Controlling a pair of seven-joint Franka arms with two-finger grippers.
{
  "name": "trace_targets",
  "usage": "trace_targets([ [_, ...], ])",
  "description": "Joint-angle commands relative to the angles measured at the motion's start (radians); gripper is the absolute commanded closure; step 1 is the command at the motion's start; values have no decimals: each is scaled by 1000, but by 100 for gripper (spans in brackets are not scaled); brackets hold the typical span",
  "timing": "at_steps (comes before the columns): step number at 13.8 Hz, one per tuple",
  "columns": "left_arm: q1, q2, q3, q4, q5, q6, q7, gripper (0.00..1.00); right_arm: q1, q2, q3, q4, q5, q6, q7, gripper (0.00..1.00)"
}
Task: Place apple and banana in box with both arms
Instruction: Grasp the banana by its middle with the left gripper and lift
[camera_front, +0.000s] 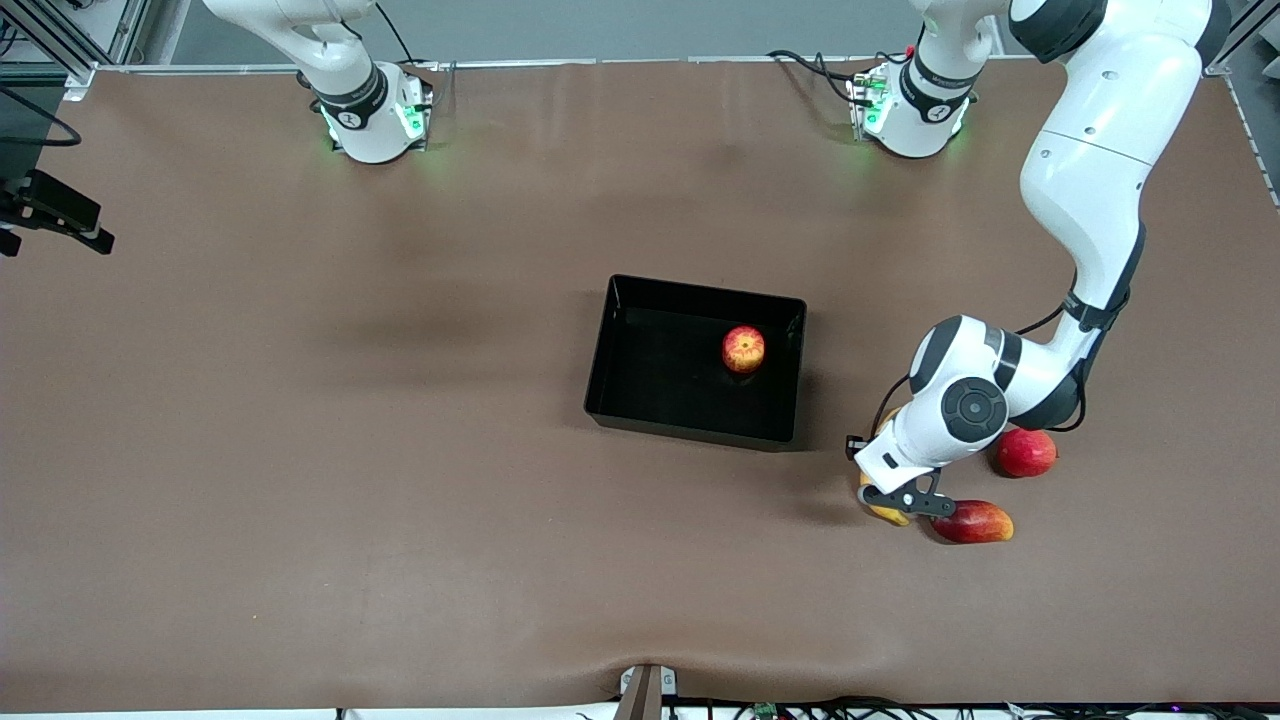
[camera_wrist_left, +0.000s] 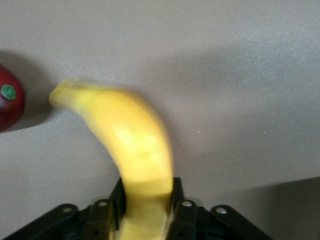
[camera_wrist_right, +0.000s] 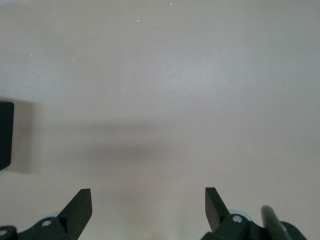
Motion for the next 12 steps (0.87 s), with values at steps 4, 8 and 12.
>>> trace_targets([
  [4,-6,-161,-35,-4,16,-141,11,100,-19,-2,12,4,-5,-5,-9,0],
  [8,-6,-247,-173,21,5,-299,-67,100,-19,0,12,4,-6,-5,-9,0],
  [12,-27,-236,-255,50,8,-324,-202,100,-19,-2,12,4,-5,-5,-9,0],
])
